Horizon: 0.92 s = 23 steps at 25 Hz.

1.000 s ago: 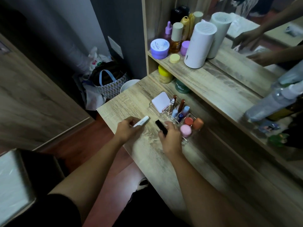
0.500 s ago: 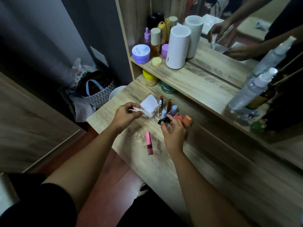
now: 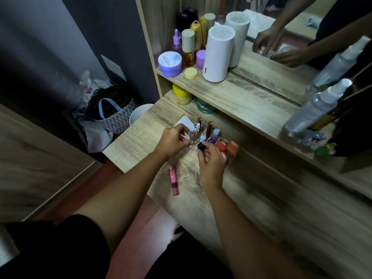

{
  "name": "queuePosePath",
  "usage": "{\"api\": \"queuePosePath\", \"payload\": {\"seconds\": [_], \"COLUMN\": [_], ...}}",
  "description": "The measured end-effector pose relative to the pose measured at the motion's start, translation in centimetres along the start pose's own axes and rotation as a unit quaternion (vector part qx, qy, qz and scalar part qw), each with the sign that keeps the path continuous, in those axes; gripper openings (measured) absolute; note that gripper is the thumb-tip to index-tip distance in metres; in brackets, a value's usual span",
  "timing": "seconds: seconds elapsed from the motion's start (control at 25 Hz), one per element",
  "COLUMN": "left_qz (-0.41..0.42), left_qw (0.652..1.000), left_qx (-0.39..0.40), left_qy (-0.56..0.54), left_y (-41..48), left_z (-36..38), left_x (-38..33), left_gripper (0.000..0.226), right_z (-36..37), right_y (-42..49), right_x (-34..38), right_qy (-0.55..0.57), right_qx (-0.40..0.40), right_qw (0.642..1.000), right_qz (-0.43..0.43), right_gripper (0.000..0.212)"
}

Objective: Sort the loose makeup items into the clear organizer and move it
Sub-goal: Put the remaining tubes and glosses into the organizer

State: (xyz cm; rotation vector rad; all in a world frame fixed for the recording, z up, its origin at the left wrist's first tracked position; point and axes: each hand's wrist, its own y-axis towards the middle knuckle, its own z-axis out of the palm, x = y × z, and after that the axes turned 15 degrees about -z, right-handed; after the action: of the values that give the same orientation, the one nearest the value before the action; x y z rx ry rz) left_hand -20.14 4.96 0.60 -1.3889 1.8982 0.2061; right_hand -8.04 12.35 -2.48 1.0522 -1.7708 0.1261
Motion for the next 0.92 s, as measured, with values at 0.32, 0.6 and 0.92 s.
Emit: {"api": "queuePosePath", "payload": {"seconds": [0.32,0.6,0.92], "left_qz": [0.016,0.012,0.007], "left_qw": [0.999,0.999,0.998], "left_qx": [0.025,0.041,0.020], "left_qy": [0.042,0.015,0.052], "left_y": [0.1,0.1,-0.7], "left_z": [0.0,0.3,-1.2], "left_x": [0.1,0.0,2.6], "left_gripper": [0.035,0.041,0.035], "right_z": [1.0,1.8,2.0], "right_y": [0.5,-0.1,0.1], "right_x": [0.1,-1.1,-1.1], "right_qy": [-0.045,-0.060,-0.056], "right_qx": [-0.007,0.026,0.034], "right_qw": [0.999,0.998,0.997], "right_qz": [-0.016,-0.007,0.038], "right_gripper": [0.028,0.031,0.037]}}
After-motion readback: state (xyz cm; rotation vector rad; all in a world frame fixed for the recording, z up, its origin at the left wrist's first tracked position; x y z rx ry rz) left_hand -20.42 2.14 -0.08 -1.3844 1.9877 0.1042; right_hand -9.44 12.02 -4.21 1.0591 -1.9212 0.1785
